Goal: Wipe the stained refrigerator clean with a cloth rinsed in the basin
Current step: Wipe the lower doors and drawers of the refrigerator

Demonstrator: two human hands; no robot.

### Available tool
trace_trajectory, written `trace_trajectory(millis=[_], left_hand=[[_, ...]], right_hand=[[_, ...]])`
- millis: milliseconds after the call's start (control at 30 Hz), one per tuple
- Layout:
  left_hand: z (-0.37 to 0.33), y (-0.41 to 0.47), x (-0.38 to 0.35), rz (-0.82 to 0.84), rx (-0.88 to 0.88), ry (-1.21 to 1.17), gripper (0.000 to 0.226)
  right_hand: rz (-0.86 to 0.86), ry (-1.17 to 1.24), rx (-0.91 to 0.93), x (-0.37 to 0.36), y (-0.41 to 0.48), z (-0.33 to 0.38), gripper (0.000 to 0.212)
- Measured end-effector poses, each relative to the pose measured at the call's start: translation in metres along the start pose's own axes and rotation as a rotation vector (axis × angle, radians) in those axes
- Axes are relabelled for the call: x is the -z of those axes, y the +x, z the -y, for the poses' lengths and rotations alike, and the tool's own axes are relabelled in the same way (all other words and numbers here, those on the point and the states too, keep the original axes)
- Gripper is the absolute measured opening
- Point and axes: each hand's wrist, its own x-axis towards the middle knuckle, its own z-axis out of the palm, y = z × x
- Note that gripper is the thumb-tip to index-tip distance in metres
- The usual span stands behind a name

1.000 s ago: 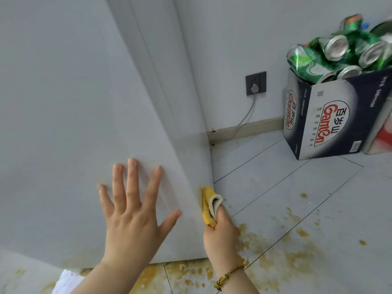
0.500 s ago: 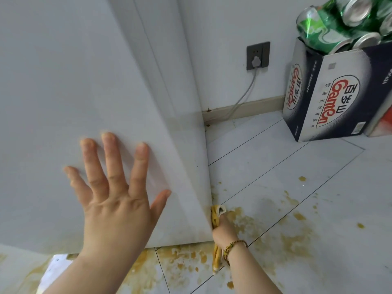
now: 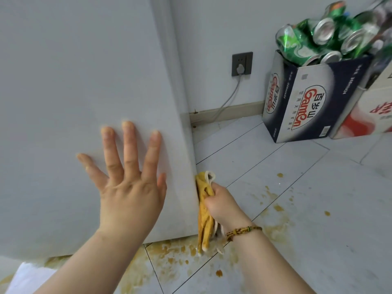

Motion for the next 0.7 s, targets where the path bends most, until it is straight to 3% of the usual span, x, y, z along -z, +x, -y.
trace_trajectory(millis=[167, 400, 600, 700], left_hand=[[-0.002, -0.008, 0.016, 0.042, 0.02, -0.086, 0.07], [0.017, 0.007, 0.047, 0.02, 0.087, -0.119, 0.058], [0.029, 0.015, 0.04, 0.008, 0.008, -0.009, 0.065], [0.031, 0.016, 0.038, 0.004, 0.018, 0.01, 0.067]], right_hand=[[-0.038, -0.003, 0.085, 0.006, -0.025, 0.042, 0.044], [-0.155, 0.311, 0.482, 0.02, -0.044, 0.118, 0.045], [-0.226, 0.335, 0.152, -0.007, -0.01, 0.048, 0.039], [-0.228, 0.293, 0.113, -0.019, -0.013, 0.028, 0.038]])
